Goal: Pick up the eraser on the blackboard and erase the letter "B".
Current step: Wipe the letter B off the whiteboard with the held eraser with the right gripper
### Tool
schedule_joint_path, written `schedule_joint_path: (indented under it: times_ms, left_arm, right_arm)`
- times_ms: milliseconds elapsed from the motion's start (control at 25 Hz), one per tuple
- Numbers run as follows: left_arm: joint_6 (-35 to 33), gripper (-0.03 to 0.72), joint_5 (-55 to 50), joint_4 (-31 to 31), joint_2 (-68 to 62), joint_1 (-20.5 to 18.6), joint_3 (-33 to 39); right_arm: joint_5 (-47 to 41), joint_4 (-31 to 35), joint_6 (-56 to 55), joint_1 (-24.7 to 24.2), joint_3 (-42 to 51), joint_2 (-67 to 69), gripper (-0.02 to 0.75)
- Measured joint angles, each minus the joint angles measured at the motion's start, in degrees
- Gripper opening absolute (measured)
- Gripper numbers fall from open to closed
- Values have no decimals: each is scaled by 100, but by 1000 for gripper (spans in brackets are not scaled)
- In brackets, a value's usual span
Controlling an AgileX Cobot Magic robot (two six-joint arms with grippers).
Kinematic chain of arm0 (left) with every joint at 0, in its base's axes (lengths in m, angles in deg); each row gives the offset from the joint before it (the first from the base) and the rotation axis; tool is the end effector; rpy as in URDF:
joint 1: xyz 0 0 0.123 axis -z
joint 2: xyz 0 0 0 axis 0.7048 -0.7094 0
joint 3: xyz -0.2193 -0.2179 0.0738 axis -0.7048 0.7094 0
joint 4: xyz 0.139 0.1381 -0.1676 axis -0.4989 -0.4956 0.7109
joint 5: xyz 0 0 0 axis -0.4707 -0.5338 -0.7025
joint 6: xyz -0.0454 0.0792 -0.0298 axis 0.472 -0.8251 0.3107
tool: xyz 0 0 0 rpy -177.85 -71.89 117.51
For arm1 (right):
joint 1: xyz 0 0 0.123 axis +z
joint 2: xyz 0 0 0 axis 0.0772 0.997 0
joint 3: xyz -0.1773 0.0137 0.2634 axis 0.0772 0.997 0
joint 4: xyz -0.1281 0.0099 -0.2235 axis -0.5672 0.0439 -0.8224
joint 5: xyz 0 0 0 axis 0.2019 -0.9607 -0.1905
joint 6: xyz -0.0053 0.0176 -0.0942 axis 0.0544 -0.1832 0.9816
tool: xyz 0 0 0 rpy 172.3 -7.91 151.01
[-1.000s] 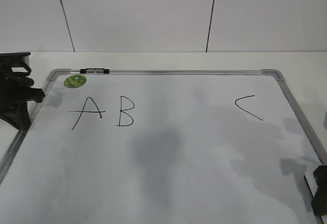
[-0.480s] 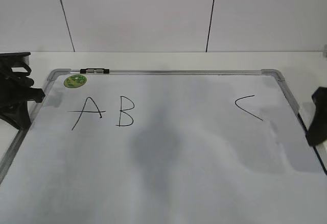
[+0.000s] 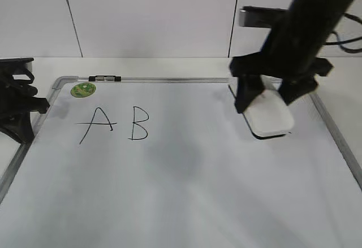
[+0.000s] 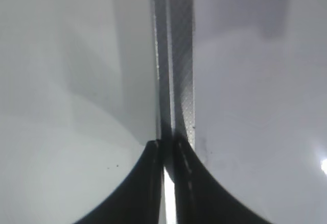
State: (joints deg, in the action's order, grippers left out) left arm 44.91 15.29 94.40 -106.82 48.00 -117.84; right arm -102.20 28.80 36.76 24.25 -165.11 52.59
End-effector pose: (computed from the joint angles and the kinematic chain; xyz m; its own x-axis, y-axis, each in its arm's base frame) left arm 0.3907 -0.0311 0.1752 -0.9964 0.0384 -0.0756 0.0457 0.9942 -0.0976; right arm 0.3433 0.1391 0.2972 -0.9714 -0.2057 -0.1189 -0.2238 0.9602 0.1673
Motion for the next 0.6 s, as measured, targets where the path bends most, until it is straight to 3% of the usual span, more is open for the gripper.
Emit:
schedule_joint_path:
  times_ms: [280,600]
  left_arm:
    - [0,32,-28,0,0,0,-4]
    - [0,32,-43,0,0,0,-4]
  right_arm:
    - [0,-255,-13,796,-1875,1568,552]
    - [-13,-427,318,1275,-3626,3056,552]
